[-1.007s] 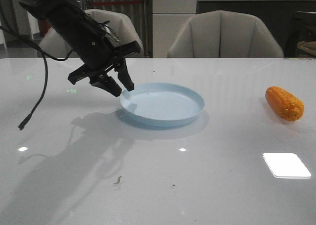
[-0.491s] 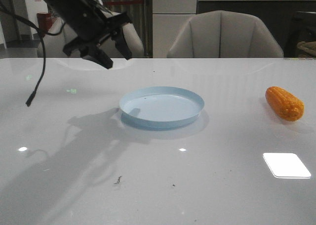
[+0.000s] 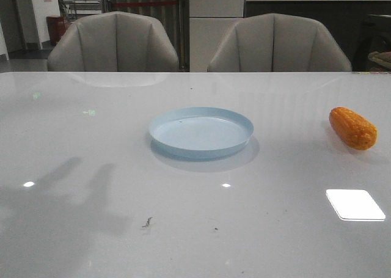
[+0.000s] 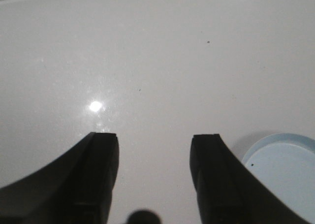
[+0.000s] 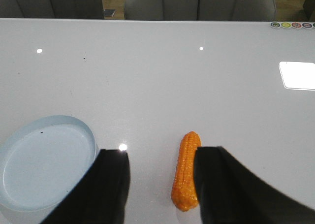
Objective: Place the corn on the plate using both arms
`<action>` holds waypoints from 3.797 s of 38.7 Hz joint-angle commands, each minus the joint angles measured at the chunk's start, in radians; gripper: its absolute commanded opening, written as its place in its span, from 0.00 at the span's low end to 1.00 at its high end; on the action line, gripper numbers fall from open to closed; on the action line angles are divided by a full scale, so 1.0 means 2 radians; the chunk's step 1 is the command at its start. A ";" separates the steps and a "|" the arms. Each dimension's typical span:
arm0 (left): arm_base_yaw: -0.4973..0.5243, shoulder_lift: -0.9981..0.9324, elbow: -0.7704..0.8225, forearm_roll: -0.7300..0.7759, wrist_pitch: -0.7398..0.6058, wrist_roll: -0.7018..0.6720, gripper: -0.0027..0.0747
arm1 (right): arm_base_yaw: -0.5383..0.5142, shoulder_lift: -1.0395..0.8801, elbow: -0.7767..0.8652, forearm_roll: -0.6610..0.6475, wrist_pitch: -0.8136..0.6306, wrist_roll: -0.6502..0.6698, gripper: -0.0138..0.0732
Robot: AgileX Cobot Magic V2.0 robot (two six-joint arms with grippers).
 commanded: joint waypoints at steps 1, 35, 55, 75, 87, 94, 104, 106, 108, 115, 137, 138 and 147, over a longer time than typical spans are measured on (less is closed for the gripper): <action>-0.001 -0.054 -0.015 -0.002 -0.034 0.004 0.56 | -0.003 0.031 -0.053 0.001 -0.019 0.000 0.73; 0.005 -0.523 0.600 0.052 -0.350 0.016 0.56 | -0.021 0.402 -0.249 -0.028 0.083 0.000 0.79; 0.005 -0.637 0.631 0.052 -0.363 0.016 0.56 | -0.028 0.438 -0.251 -0.028 0.105 0.000 0.79; 0.005 -0.639 0.631 0.052 -0.363 0.016 0.56 | -0.021 0.441 -0.288 -0.028 0.106 -0.005 0.49; 0.005 -0.639 0.631 0.048 -0.363 0.016 0.56 | 0.045 0.441 -0.425 -0.028 0.134 -0.038 0.49; 0.005 -0.639 0.631 0.048 -0.363 0.016 0.56 | 0.108 0.441 -0.466 -0.028 0.136 -0.038 0.49; 0.005 -0.639 0.631 0.048 -0.363 0.016 0.56 | 0.176 0.465 -0.468 -0.028 0.144 -0.038 0.49; 0.005 -0.639 0.631 0.048 -0.363 0.016 0.56 | 0.184 0.475 -0.468 -0.028 0.149 -0.038 0.49; 0.005 -0.639 0.631 0.048 -0.363 0.016 0.56 | 0.188 0.484 -0.468 -0.028 0.156 -0.038 0.49; 0.005 -0.639 0.631 0.048 -0.360 0.016 0.56 | 0.191 0.518 -0.468 -0.028 0.180 -0.038 0.52; 0.005 -0.639 0.631 0.048 -0.359 0.016 0.56 | 0.192 0.553 -0.468 -0.019 0.191 -0.038 0.76; 0.005 -0.639 0.631 0.048 -0.359 0.016 0.56 | 0.192 0.553 -0.470 -0.018 0.193 -0.038 0.76; 0.005 -0.638 0.631 0.048 -0.359 0.016 0.56 | 0.191 0.539 -0.511 -0.027 0.215 -0.039 0.76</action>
